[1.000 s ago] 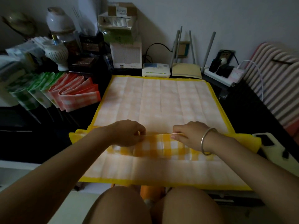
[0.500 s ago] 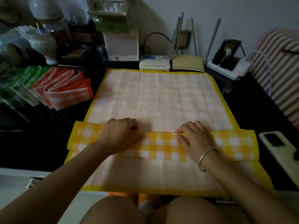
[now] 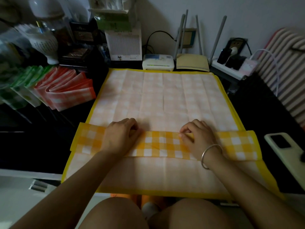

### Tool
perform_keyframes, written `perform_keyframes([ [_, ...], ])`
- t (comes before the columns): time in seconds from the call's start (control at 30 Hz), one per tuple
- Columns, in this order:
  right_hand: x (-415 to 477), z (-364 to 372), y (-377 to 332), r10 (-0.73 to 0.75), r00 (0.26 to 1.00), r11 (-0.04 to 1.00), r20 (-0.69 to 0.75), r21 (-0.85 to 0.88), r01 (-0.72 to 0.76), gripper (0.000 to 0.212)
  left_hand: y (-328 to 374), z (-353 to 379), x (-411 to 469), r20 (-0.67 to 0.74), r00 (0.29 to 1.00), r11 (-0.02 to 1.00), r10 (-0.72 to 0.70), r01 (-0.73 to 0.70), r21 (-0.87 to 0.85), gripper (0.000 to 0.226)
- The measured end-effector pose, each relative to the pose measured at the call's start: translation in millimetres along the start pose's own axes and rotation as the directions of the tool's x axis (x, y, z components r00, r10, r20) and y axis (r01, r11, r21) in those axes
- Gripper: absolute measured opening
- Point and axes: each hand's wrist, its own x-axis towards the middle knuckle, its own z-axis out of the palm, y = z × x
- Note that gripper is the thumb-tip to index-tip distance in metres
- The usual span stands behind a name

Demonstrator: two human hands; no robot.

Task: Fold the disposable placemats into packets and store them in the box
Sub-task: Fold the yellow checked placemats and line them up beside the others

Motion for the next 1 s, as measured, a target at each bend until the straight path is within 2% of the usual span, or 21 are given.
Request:
perform_keyframes([
  [0.07,-1.9,3.0,-14.3,0.026,1.0,0.993,-0.004,-0.112,-0.026,0.014,0.3,0.0,0.2,-0.016,0.999,0.997,0.047,-0.046,0.063,0.034],
  [0.1,-3.6,4.9,-24.8,0.032,0.999,0.989,0.03,-0.142,-0.028,0.026,1.7,-0.4,0.1,-0.022,0.997,0.993,0.07,-0.067,0.101,0.034],
  [0.17,-9.4,10.6,-43.6,0.04,0.979,0.983,0.2,-0.186,-0.002,0.055,3.9,-1.1,0.0,-0.006,0.995,0.98,0.098,-0.095,0.175,0.033],
  [0.23,-14.4,16.2,-47.0,0.059,0.934,0.968,0.353,-0.249,0.033,0.067,4.9,-3.4,1.4,0.043,0.993,0.962,0.111,-0.119,0.246,0.031],
  [0.3,-16.0,18.0,-44.6,0.053,0.923,0.945,0.382,-0.318,0.078,0.069,9.7,-9.1,6.2,0.074,0.995,0.934,0.066,-0.087,0.346,0.027],
  [0.37,-15.6,18.8,-43.9,0.068,0.921,0.929,0.384,-0.361,0.082,0.069,24.1,-16.1,12.4,0.027,1.0,0.909,0.005,-0.016,0.417,0.024],
  [0.43,-13.7,20.8,-46.9,0.088,0.91,0.919,0.404,-0.385,0.082,0.065,39.2,-16.7,10.1,0.011,0.999,0.939,0.035,-0.036,0.342,0.024],
  [0.53,-13.6,20.4,-46.7,0.088,0.912,0.913,0.401,-0.398,0.087,0.063,45.0,-4.0,-13.6,0.266,0.952,0.966,0.152,-0.199,0.162,0.061],
  [0.57,-14.2,19.8,-46.1,0.086,0.911,0.914,0.403,-0.395,0.088,0.064,35.6,-1.7,-21.7,0.326,0.928,0.962,0.181,-0.235,0.136,0.063],
  [0.63,-13.9,19.6,-44.1,0.085,0.906,0.917,0.414,-0.387,0.091,0.065,1.5,-5.1,-24.1,0.362,0.914,0.957,0.183,-0.249,0.146,0.062],
  [0.77,-14.6,19.5,-44.7,0.092,0.906,0.911,0.413,-0.402,0.09,0.066,-63.3,-28.4,-21.1,0.362,0.932,0.951,-0.009,-0.104,0.292,0.064],
  [0.87,-15.7,21.1,-46.8,0.099,0.907,0.912,0.41,-0.402,0.082,0.067,-61.6,-32.0,-21.5,0.324,0.944,0.93,-0.066,-0.06,0.363,0.066],
  [0.93,-15.9,21.3,-48.0,0.1,0.91,0.912,0.403,-0.403,0.078,0.069,-39.7,-37.2,-21.6,0.231,0.973,0.935,-0.027,-0.056,0.349,0.068],
  [1.0,-14.5,20.9,-49.6,0.105,0.909,0.915,0.403,-0.397,0.07,0.07,-8.8,-39.0,-23.3,0.173,0.98,0.945,0.103,-0.15,0.291,0.067],
])
